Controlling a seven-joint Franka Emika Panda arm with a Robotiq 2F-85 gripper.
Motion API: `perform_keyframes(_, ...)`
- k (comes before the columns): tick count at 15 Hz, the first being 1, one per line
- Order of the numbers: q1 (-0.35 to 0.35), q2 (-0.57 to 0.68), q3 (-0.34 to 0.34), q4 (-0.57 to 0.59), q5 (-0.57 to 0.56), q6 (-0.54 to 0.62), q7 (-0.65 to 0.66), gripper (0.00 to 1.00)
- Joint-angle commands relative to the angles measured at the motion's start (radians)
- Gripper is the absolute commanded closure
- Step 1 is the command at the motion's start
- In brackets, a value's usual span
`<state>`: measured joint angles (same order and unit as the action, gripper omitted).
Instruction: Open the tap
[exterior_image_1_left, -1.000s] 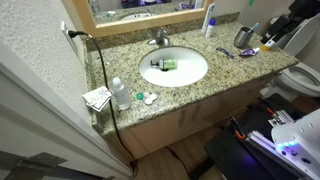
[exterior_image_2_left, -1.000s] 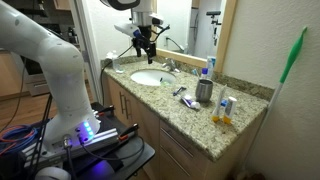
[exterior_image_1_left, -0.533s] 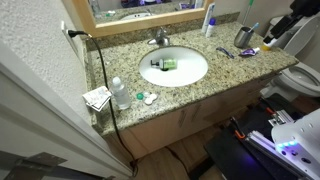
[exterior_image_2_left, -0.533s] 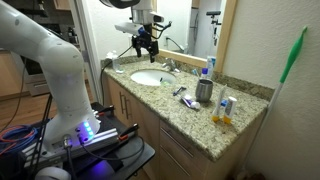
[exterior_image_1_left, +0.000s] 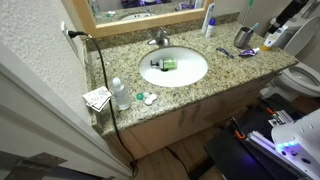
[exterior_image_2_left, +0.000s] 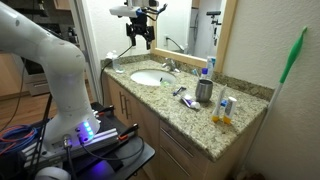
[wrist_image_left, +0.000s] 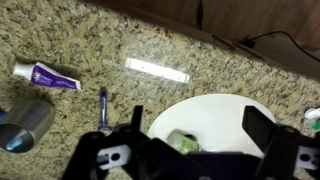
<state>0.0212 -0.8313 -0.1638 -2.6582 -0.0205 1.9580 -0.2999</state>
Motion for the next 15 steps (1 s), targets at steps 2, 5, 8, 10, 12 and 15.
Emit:
perform_keyframes(2, 0.137, 0.228, 0.091, 0.081, 0.081, 0.021, 0.004, 0.00)
perform_keyframes(5, 0.134, 0.199, 0.116, 0.061, 0.090, 0.018, 0.020, 0.00)
perform_keyframes(8, 0.138, 0.237, 0.128, 0.082, 0.093, 0.018, 0.028, 0.00)
perform_keyframes(10, 0.123, 0.271, 0.139, 0.097, 0.062, -0.011, 0.049, 0.00)
perform_keyframes(12, 0.144, 0.354, 0.154, 0.135, 0.092, 0.041, 0.074, 0.00)
perform_keyframes(15, 0.158, 0.498, 0.200, 0.251, 0.126, 0.152, 0.142, 0.00)
